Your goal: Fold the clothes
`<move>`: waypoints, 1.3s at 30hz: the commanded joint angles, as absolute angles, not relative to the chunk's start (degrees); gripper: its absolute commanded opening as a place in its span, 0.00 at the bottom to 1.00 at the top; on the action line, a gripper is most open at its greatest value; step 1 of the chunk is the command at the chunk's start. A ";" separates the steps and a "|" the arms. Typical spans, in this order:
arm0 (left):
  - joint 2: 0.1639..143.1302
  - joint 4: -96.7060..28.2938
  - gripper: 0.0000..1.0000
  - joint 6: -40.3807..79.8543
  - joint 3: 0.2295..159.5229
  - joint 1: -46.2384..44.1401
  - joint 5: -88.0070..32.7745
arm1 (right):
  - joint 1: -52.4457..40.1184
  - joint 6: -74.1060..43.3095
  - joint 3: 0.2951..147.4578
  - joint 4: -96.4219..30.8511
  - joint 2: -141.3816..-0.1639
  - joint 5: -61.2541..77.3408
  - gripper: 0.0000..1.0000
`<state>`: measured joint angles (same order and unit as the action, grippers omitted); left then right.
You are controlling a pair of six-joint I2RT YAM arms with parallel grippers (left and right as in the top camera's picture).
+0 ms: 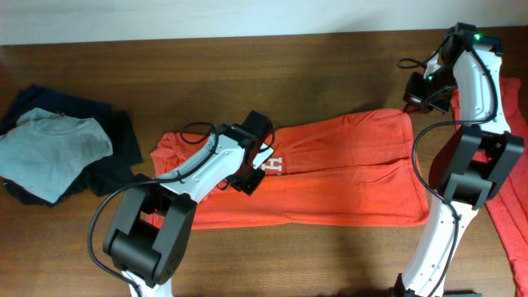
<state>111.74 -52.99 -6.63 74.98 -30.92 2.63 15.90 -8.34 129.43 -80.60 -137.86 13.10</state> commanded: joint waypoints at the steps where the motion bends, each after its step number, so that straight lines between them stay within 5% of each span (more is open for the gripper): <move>1: 111.22 -55.90 0.00 -5.85 76.49 -30.96 4.36 | 15.40 -7.77 130.47 -80.64 -135.35 13.28 0.04; 39: 105.19 -74.15 0.00 -5.43 82.83 -30.13 7.79 | 18.28 -1.87 130.41 -97.36 -135.35 2.33 0.09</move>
